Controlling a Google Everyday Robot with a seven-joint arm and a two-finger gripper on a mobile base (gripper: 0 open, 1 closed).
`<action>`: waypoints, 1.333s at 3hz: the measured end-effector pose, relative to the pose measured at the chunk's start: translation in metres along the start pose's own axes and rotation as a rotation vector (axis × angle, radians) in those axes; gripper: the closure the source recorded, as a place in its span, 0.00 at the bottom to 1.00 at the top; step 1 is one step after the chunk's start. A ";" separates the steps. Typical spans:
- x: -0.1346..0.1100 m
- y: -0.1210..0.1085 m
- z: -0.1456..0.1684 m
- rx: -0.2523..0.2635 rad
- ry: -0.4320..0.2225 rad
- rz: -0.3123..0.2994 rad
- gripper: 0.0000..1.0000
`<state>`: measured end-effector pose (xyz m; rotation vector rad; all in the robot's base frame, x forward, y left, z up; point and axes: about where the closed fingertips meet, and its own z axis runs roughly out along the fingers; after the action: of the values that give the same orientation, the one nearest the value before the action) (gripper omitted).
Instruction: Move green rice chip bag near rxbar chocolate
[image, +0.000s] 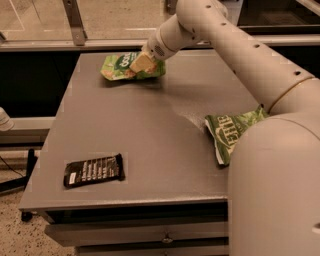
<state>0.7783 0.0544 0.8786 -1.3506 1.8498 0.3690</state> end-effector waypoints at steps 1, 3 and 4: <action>-0.003 0.018 -0.009 -0.037 -0.006 -0.052 0.87; -0.016 0.063 -0.061 -0.133 -0.044 -0.146 1.00; -0.021 0.096 -0.108 -0.167 -0.031 -0.196 1.00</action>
Offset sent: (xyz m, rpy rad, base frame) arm -0.0804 -0.0017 0.0190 -0.0295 -0.0123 0.1958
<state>0.6479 0.0365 0.9422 -1.6155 1.6731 0.4462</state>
